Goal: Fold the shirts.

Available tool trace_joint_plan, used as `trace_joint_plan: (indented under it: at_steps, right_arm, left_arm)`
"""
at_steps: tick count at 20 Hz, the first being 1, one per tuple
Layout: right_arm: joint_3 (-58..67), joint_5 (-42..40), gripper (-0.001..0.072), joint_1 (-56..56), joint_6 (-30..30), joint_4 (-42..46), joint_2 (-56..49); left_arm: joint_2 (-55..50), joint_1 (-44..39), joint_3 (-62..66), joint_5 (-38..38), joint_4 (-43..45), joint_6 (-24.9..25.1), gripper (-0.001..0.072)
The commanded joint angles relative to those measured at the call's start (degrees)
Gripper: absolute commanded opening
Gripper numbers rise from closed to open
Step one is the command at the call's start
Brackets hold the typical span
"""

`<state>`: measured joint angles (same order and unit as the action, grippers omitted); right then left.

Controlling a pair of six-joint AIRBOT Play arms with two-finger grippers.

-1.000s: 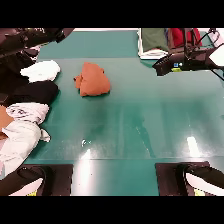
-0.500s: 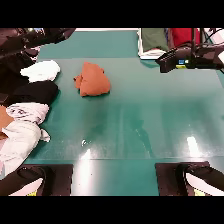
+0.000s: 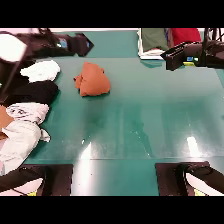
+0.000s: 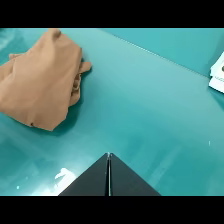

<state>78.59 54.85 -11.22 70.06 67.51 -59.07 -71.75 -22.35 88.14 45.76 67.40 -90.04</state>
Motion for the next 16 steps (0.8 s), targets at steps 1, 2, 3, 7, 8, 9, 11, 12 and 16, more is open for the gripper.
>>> trace_joint_plan:
  at_steps: [1, 2, 3, 7, 8, 9, 11, 12, 16]
  right_arm:
    - [0.0, 1.8, 0.0356, 0.0, 0.0, 0.1, -0.2]
    - [0.0, 2.0, 0.058, 0.0, 0.0, 0.2, -0.7]
    - [0.0, 2.4, 0.0581, 0.0, 0.0, 0.2, -1.3]
    - [0.0, 4.7, 0.058, 0.0, 0.0, 4.4, -3.8]
    - [0.0, 4.4, 0.0575, 0.0, 0.0, 5.2, -3.8]
    - [0.7, 4.4, 0.0574, 0.0, 0.0, 6.3, -3.8]
    - [3.0, 5.4, 0.0573, 0.0, 0.0, 7.8, -3.8]
    - [4.3, 5.8, 0.0574, 0.0, 0.0, 7.7, -3.8]
    - [5.9, 5.8, 0.0572, 0.0, 0.0, 7.7, -3.8]
  left_arm:
    - [-5.9, 0.0, 0.1, 1.7, 0.8, 0.5, 0.0424]
    - [-6.6, 0.0, 0.1, 1.6, 1.3, 0.5, 0.0424]
    - [-7.2, 0.0, 0.1, 1.0, 2.1, 0.5, 0.0424]
    - [-9.7, 0.5, 1.4, -1.4, 6.8, 0.5, 0.0426]
    - [-11.2, 1.3, 2.7, -1.3, 6.8, 0.6, 0.0427]
    - [-13.2, 2.5, 4.3, -1.0, 6.8, 0.5, 0.0443]
    - [-17.5, 5.6, 7.1, 1.0, 6.7, 0.5, 0.0443]
    - [-19.8, 7.2, 7.8, 2.7, 6.6, 0.5, 0.0444]
    - [-28.3, 10.7, 7.8, 9.1, 5.4, 0.5, 0.0444]
